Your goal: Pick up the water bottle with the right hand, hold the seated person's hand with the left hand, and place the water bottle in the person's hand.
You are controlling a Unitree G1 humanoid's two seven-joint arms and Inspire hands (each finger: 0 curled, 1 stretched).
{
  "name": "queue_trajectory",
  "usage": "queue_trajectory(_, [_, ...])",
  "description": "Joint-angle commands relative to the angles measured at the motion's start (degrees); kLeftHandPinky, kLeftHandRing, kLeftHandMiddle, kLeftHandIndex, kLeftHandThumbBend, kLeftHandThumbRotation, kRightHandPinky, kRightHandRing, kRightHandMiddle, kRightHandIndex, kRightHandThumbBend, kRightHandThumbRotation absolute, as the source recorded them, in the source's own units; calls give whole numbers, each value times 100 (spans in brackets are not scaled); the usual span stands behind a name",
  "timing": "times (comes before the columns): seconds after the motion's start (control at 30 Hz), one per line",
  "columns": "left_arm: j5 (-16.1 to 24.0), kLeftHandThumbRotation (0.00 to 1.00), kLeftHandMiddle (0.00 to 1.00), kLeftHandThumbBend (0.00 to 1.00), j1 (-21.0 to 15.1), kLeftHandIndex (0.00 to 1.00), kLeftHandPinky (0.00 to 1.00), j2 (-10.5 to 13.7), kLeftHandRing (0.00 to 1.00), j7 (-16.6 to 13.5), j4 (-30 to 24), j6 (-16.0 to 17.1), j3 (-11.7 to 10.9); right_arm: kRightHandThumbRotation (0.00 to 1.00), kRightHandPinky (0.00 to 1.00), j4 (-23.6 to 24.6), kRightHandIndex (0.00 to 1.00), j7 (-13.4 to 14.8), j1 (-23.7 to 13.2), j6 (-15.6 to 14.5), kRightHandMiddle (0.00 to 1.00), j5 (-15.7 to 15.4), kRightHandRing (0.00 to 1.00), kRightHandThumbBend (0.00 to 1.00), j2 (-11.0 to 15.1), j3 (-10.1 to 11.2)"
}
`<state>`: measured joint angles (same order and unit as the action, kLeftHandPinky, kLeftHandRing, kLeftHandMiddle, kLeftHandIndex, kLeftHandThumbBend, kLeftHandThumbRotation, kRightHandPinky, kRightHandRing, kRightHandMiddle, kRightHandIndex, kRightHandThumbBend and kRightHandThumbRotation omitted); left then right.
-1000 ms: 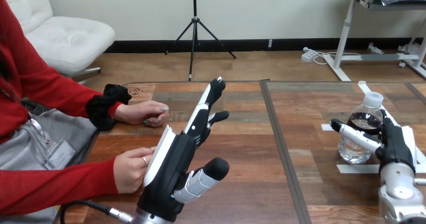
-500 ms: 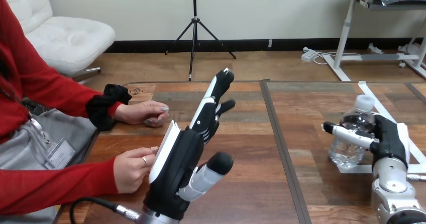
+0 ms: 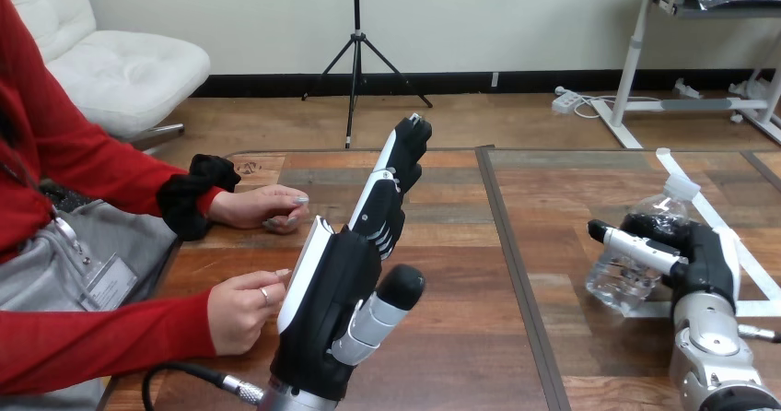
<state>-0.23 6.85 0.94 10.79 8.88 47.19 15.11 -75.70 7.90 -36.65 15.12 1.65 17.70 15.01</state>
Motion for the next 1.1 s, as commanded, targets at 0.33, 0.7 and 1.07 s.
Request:
queue_trajectory(0.33, [-14,98,100,88,-314,100,100,-150,100,-8,-47,20,-35,0,32,375,39,-527,-98,560,43,265,37,78,-237,110])
queue_trajectory(0.7, [158,96,100,83,-349,100,100,-147,100,-126,-72,-174,-157,0,31,1007,39,-938,255,859,43,512,36,76,-434,113])
queue_trajectory(1.07, [372,99,100,82,-378,100,100,-43,100,-212,-96,-213,-295,0,30,2210,38,-1162,818,813,41,495,35,74,-535,-60])
